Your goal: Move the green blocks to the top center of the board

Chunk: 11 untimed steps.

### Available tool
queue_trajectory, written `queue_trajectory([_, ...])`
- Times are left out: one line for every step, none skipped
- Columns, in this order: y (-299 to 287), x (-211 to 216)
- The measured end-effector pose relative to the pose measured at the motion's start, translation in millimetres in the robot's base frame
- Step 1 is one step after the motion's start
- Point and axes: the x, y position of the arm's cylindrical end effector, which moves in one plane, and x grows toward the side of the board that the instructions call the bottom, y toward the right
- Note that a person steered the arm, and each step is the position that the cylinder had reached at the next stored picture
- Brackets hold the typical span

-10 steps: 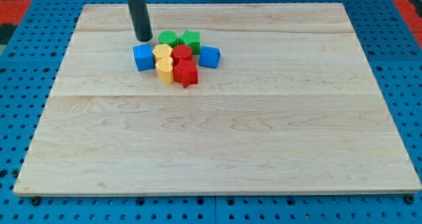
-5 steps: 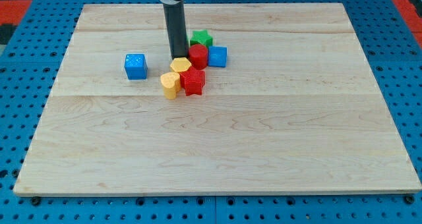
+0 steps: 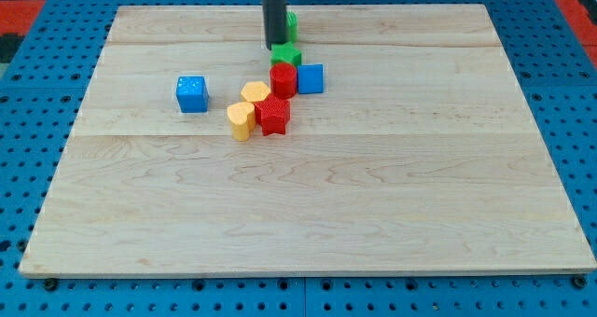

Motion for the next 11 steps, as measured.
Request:
queue_trajectory([-8.6,45.7])
queue_trajectory([-18.0,65.8])
queue_trajectory([-11.6,119.3])
queue_trajectory([55.5,138.9])
queue_trajectory([72.9,125.3])
queue_trajectory([4.9,112.7])
queue_trajectory([-48.9,86.0])
queue_trajectory([-55.8,52.7])
queue_trajectory([-63.5,29.1])
queue_trajectory([-17.3,-11.1])
queue_trajectory([11.3,-41.2])
